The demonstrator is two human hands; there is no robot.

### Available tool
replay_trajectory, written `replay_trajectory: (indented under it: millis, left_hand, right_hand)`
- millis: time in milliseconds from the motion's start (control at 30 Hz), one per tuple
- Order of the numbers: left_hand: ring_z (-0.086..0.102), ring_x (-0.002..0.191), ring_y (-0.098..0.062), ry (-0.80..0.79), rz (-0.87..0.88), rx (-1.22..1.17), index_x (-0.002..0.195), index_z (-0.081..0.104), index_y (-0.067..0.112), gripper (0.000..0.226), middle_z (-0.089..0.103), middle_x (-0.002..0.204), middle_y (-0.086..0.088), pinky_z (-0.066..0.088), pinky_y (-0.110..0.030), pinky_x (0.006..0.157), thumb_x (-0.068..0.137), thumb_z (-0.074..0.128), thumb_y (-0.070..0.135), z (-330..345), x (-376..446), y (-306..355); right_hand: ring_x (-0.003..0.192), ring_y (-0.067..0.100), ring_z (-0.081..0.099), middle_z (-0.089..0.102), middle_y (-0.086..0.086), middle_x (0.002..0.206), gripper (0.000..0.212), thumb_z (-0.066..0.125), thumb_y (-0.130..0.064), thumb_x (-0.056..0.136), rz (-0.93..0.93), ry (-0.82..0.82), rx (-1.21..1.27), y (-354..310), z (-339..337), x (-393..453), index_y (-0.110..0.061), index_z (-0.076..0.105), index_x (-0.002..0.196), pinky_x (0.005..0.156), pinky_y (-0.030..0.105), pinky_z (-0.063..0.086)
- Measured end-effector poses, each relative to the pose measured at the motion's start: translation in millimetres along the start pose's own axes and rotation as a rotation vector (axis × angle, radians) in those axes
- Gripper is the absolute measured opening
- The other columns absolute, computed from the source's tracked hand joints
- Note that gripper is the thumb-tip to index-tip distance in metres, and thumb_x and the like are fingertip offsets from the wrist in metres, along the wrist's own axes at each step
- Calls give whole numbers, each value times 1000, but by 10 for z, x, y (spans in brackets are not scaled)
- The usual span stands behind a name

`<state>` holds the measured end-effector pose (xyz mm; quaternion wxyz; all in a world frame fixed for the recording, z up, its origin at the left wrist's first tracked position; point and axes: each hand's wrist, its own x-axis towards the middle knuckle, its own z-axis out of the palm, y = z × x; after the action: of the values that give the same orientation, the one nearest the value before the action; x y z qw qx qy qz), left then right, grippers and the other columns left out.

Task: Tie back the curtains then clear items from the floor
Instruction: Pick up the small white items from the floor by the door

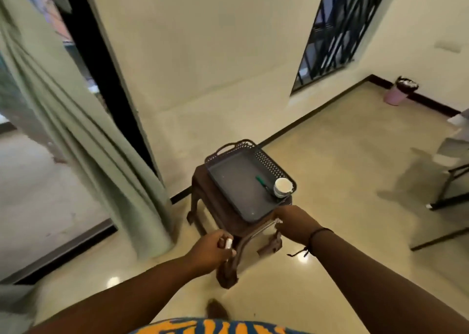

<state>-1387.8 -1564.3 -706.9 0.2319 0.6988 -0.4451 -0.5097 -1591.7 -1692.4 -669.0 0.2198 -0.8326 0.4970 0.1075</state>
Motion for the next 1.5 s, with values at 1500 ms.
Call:
replay_trajectory:
  millis: [1500]
  left_hand:
    - [55, 118, -21, 277, -539, -91, 133, 49, 20, 44, 56, 133, -4, 42, -31, 97, 91, 57, 28, 886, 2428, 856]
  right_hand:
    - [105, 33, 60, 65, 16, 113, 24, 51, -20, 92, -323, -502, -23, 1114, 100, 2580, -4, 61, 109, 88, 35, 47]
